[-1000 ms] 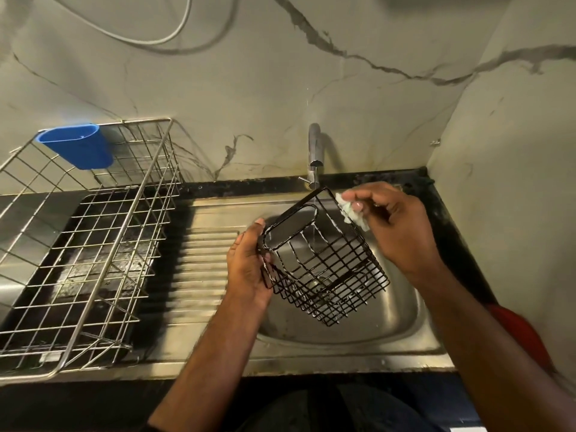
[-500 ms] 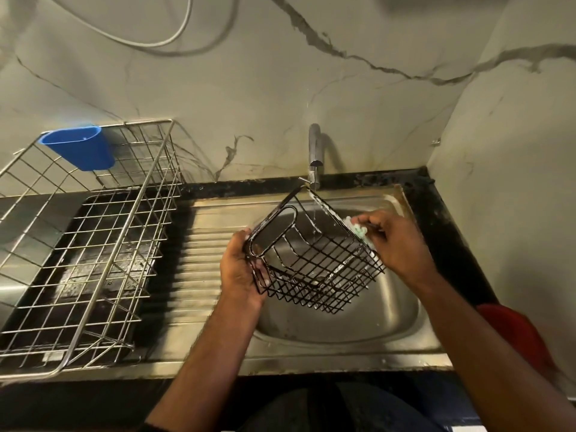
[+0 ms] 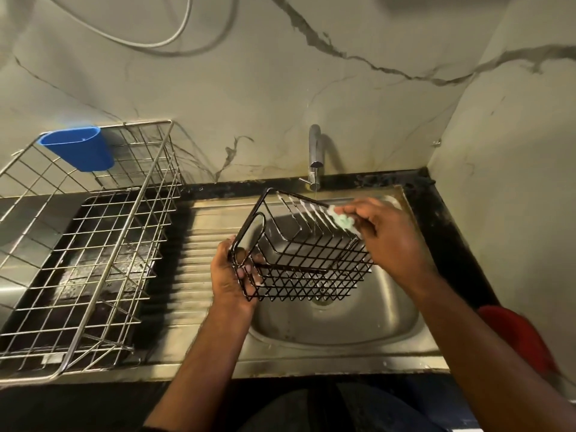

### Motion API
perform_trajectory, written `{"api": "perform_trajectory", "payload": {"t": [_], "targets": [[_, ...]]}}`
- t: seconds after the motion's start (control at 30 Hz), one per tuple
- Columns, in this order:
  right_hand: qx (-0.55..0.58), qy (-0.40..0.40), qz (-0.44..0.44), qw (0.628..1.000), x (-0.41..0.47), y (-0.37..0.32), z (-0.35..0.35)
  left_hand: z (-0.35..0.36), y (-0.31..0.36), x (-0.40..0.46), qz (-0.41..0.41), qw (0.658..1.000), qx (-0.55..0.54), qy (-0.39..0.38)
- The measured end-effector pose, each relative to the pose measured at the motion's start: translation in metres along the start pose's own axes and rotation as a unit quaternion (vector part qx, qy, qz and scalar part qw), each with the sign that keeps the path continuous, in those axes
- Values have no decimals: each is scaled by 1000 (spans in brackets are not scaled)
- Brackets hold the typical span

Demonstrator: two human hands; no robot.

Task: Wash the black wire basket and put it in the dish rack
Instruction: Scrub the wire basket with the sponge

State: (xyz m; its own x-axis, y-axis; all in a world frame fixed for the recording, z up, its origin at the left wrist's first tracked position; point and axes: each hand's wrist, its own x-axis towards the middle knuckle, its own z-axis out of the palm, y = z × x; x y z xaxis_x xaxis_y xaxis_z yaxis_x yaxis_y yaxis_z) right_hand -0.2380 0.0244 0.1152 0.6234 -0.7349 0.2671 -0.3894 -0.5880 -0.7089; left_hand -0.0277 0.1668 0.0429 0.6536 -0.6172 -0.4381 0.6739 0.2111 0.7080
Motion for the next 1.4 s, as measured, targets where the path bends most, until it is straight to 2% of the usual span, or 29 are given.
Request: {"api": "perform_trajectory", "payload": {"t": [0.07, 0.17, 0.37, 0.5, 0.7, 0.8, 0.9, 1.03, 1.2, 1.33, 1.4], "targets": [[-48, 14, 44, 998, 3, 17, -1, -1, 0, 0, 17, 1000, -14, 1], [-30, 20, 64, 997, 4, 9, -1, 4, -2, -2, 30, 999, -22, 9], [60, -12, -98, 993, -6, -49, -8, 0, -2, 1, 3, 1000, -8, 30], [76, 1, -121, 990, -3, -38, -8, 2, 2, -3, 4, 1000, -31, 3], [-5, -15, -5, 1000, 3, 18, -10, 1, 1, -1, 41, 998, -55, 1], [-60, 13, 63, 996, 7, 44, -10, -4, -2, 3, 36, 999, -36, 6], [-66, 43, 118, 990, 10, 54, -8, -6, -2, 6, 30, 999, -11, 10], [-73, 67, 150, 984, 18, 61, -6, -3, 0, 3, 37, 999, -10, 8], [-44, 56, 68, 995, 28, 36, -10, 8, 5, -7, 0, 1000, -28, 2], [24, -21, -19, 999, 22, -16, -6, 14, 1, -12, -10, 999, -7, 36], [62, -31, -54, 996, 15, -38, -1, 16, 0, -12, -22, 998, 11, 56]]}}
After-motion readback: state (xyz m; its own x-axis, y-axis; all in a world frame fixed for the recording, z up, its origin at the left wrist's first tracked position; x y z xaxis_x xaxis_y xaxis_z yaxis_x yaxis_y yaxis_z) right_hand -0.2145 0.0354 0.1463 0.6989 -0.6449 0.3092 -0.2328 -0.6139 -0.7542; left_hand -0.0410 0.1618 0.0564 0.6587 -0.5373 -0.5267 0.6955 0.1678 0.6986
